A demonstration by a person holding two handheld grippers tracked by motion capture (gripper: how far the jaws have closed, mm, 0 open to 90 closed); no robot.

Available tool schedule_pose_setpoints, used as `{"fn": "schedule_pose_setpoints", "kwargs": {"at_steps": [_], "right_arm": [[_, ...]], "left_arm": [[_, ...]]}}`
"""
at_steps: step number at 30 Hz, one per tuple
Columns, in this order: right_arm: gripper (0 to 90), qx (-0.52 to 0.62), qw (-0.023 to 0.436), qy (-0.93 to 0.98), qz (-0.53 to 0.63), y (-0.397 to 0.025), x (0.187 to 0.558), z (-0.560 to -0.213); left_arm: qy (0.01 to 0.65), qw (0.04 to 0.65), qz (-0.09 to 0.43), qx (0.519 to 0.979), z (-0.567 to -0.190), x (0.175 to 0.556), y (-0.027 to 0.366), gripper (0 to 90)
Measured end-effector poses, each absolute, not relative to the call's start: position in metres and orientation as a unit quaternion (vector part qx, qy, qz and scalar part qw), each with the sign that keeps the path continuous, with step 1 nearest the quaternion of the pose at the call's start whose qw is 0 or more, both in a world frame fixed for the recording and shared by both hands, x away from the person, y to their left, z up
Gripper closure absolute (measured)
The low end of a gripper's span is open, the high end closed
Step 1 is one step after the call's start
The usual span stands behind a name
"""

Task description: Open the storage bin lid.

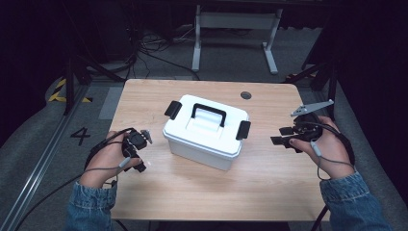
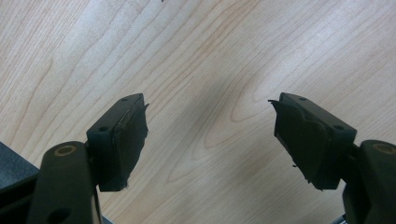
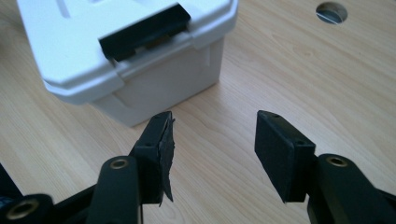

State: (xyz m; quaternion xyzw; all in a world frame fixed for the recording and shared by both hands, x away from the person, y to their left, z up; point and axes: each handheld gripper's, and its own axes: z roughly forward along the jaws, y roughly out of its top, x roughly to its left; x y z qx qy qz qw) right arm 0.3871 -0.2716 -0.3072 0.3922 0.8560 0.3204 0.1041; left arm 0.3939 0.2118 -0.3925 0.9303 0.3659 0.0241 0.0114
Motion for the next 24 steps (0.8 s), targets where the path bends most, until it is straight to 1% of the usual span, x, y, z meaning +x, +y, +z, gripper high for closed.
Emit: {"fn": "schedule_pose_setpoints", "kwargs": {"at_steps": [6, 11, 13, 16, 23, 24], "right_arm": [[47.7, 0.367, 0.102, 0.865, 0.327, -0.250, 0.395, -0.291], [47.9, 0.355, 0.100, 0.872, 0.322, -0.235, 0.402, -0.284], [48.0, 0.348, 0.100, 0.877, 0.316, -0.228, 0.406, -0.282], [47.9, 0.342, 0.102, 0.884, 0.303, -0.218, 0.410, -0.280], [47.9, 0.324, 0.103, 0.893, 0.295, -0.196, 0.422, -0.273], [47.9, 0.320, 0.098, 0.895, 0.296, -0.190, 0.424, -0.273]], "left_arm": [[0.368, 0.013, 0.024, 0.929, -0.392, 0.393, 0.211, 26.4], [0.363, 0.014, 0.025, 0.931, -0.393, 0.390, 0.212, 26.1], [0.347, 0.011, 0.032, 0.937, -0.393, 0.389, 0.211, 24.4], [0.338, 0.013, 0.023, 0.941, -0.394, 0.386, 0.210, 23.5], [0.348, 0.006, 0.027, 0.937, -0.396, 0.385, 0.211, 23.6], [0.348, 0.005, 0.026, 0.937, -0.396, 0.385, 0.211, 23.6]]}}
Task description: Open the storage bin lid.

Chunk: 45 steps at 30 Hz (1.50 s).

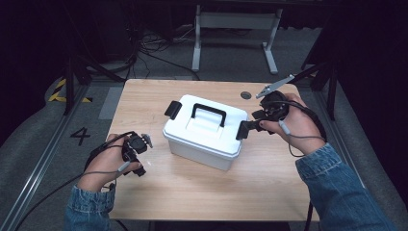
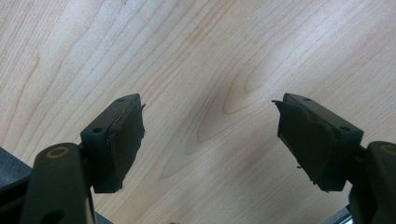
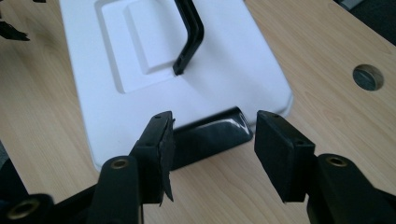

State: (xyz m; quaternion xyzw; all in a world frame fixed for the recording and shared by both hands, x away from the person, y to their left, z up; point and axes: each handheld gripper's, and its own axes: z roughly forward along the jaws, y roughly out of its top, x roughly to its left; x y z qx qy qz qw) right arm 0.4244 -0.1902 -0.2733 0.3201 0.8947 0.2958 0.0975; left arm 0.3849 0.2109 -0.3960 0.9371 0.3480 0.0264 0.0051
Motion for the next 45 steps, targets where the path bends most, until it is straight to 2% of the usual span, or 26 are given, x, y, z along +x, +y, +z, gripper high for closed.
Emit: {"fn": "schedule_pose_setpoints", "kwargs": {"at_steps": [11, 37, 43, 45], "right_arm": [[47.7, 0.302, 0.072, 0.906, 0.290, -0.156, 0.442, -0.280], [48.8, 0.281, 0.051, 0.914, 0.287, -0.097, 0.483, -0.299], [55.1, 0.273, 0.052, 0.920, 0.276, -0.090, 0.486, -0.303], [63.0, 0.265, 0.059, 0.924, 0.269, -0.089, 0.485, -0.301]], "left_arm": [[0.344, 0.006, 0.023, 0.939, -0.397, 0.385, 0.209, 23.6], [0.340, 0.013, 0.022, 0.940, -0.396, 0.386, 0.211, 24.9], [0.342, 0.016, 0.022, 0.939, -0.397, 0.386, 0.212, 24.9], [0.342, 0.017, 0.021, 0.939, -0.397, 0.386, 0.213, 25.0]]}}
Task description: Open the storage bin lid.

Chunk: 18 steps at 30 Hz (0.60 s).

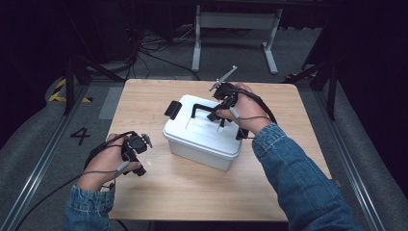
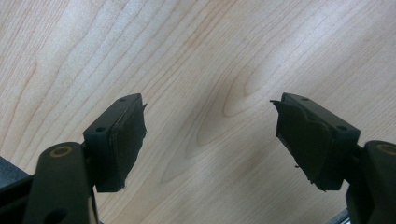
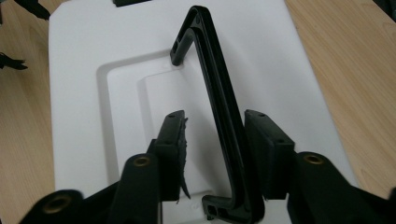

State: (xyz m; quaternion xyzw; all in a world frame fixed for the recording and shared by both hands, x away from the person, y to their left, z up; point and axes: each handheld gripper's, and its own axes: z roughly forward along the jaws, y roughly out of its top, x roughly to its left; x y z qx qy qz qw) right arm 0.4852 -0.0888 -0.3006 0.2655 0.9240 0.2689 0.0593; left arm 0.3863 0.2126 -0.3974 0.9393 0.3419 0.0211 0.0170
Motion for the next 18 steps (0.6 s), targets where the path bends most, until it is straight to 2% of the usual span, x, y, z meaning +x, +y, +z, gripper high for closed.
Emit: {"fn": "schedule_pose_setpoints", "kwargs": {"at_steps": [5, 11, 18], "right_arm": [[68.2, 0.253, 0.061, 0.928, 0.265, -0.0886, 0.4826, -0.2985], [79.9, 0.236, 0.065, 0.936, 0.253, -0.0847, 0.4789, -0.2985], [81.9, 0.222, 0.059, 0.940, 0.251, -0.0836, 0.4785, -0.2977]], "left_arm": [[0.342, 0.016, 0.019, 0.940, -0.3978, 0.3865, 0.2124, 24.9], [0.340, 0.016, 0.018, 0.940, -0.3987, 0.3867, 0.2114, 24.7], [0.337, 0.015, 0.020, 0.941, -0.3987, 0.3887, 0.2107, 24.6]]}}
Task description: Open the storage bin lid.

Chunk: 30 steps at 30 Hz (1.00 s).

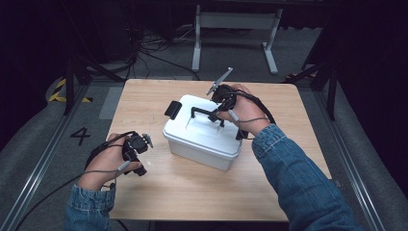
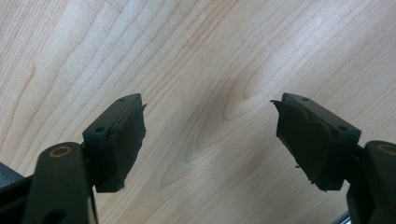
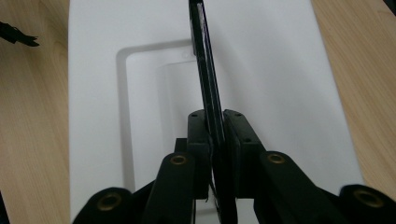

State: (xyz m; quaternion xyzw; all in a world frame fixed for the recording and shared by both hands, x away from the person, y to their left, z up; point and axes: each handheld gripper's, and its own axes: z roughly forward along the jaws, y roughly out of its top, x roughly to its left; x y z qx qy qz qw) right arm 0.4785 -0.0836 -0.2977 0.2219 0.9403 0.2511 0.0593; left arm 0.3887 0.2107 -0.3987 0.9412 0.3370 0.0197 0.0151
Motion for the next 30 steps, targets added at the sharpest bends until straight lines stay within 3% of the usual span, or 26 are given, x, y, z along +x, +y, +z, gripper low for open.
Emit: {"fn": "schedule_pose_setpoints", "kwargs": {"at_steps": [30], "right_arm": [[84.2, 0.203, 0.047, 0.938, 0.276, -0.085, 0.479, -0.282]], "left_arm": [[0.335, 0.012, 0.018, 0.942, -0.400, 0.390, 0.210, 24.5]]}}
